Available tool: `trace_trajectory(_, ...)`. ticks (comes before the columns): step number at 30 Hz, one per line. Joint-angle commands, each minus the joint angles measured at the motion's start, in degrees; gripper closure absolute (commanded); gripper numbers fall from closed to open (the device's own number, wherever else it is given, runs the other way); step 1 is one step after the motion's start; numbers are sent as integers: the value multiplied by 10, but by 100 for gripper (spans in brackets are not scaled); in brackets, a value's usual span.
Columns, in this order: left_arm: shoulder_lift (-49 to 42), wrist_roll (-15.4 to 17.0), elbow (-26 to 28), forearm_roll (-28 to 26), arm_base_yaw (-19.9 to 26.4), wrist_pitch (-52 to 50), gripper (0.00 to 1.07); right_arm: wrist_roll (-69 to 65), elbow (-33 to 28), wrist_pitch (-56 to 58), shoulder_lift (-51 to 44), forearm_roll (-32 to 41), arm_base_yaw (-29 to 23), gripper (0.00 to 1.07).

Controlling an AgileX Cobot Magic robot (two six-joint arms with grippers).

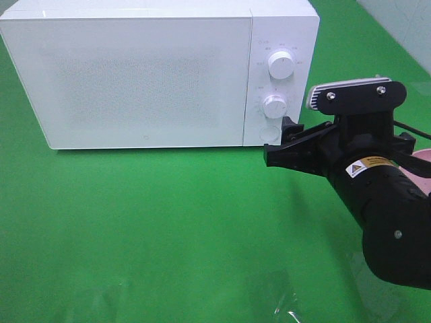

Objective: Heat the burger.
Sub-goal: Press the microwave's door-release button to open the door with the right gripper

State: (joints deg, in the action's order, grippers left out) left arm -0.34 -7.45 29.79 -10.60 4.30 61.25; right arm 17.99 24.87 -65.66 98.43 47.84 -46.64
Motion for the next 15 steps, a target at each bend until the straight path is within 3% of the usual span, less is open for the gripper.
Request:
trace_trajectory(1, -3, 2, -1, 0, -1, 1, 7, -93, 7, 10, 2, -8, -1, 31)
trace_trajectory(8, -3, 2, -1, 0, -1, 1, 7, -335, 7, 30, 2, -34, -1, 34)
trace_trajectory(9, -3, 2, -1, 0, -1, 1, 7, -425, 7, 34, 2, -40, -1, 37)
trace_trajectory(12, -3, 2, -1, 0, -1, 1, 7, -500, 7, 34, 2, -43, -1, 41)
trace_trajectory(14, -3, 2, -1, 0, -1, 1, 7, -627, 7, 34, 2, -51, -1, 52)
trace_trajectory(15, -3, 2, -1, 0, -1, 1, 7, -627, 7, 34, 2, -51, -1, 52)
